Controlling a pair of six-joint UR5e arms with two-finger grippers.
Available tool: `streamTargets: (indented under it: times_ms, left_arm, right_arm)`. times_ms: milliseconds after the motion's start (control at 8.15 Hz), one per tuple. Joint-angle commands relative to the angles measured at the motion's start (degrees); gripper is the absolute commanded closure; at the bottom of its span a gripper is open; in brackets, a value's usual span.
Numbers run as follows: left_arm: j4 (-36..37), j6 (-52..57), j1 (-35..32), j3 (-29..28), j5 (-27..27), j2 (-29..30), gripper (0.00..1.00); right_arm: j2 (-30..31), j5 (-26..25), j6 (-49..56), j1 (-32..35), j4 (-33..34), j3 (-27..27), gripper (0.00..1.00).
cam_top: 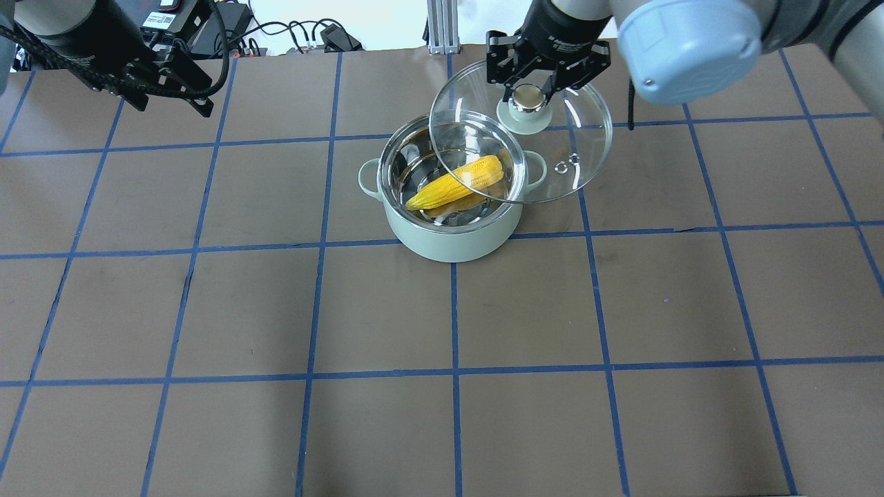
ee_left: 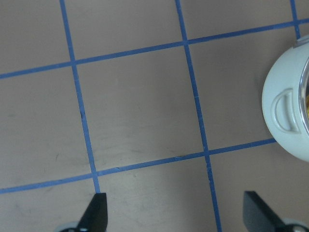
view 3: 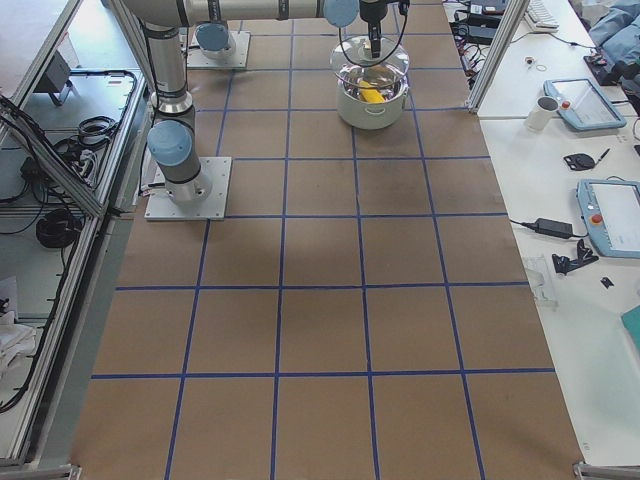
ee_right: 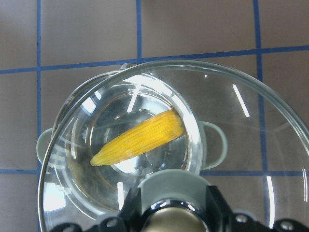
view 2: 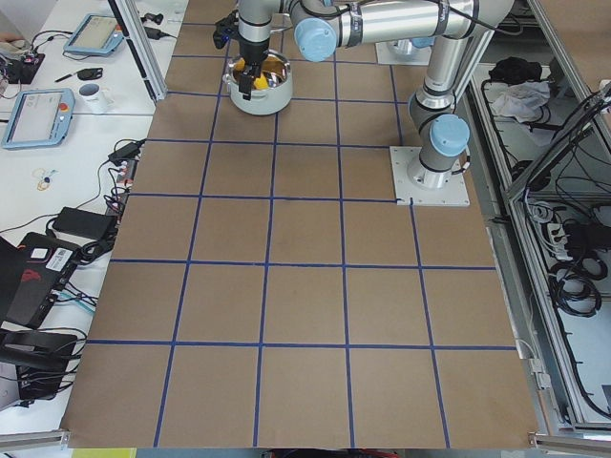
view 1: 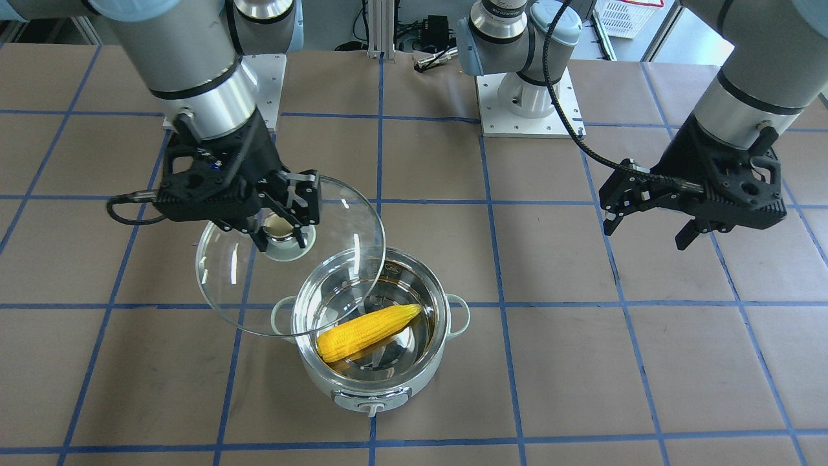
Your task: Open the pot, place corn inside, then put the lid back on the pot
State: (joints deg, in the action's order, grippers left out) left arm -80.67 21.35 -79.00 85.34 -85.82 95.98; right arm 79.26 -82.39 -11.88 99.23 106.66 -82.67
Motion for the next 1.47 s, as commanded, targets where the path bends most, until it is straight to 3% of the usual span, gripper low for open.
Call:
streamTargets:
  times_ms: [0,245,613,859,1350]
  left_arm:
    - [-3.26,-12.89,0.78,0.0,-0.14,-1.59,0.0]
    - [-3.61,-16.06,0.69,0.18,-0.58,-1.68,0.0]
    - [-2.65,-22.31,-2.81,0.35,-2.33,-1.24,0.0]
    - [-2.65,-23.89,-6.06,0.53,-2.69,-1.41,0.0]
    - [-2.39,-23.29,-6.34,0.7,-2.25,-2.29,0.0]
  right_arm:
    - [-4.54,-0.57,-8.13,6.05,6.0,-0.39,0.59]
    - [-7.88,-3.21,-10.44,8.61,11.44,-2.23,0.59]
    - [-12.36,-3.04,-10.97,8.79,15.74,-3.29,0.6]
    - [-12.55,-2.78,-11.5,8.88,16.21,-3.46,0.59]
    - [-12.38,-2.86,-11.32,8.88,18.15,-3.2,0.59]
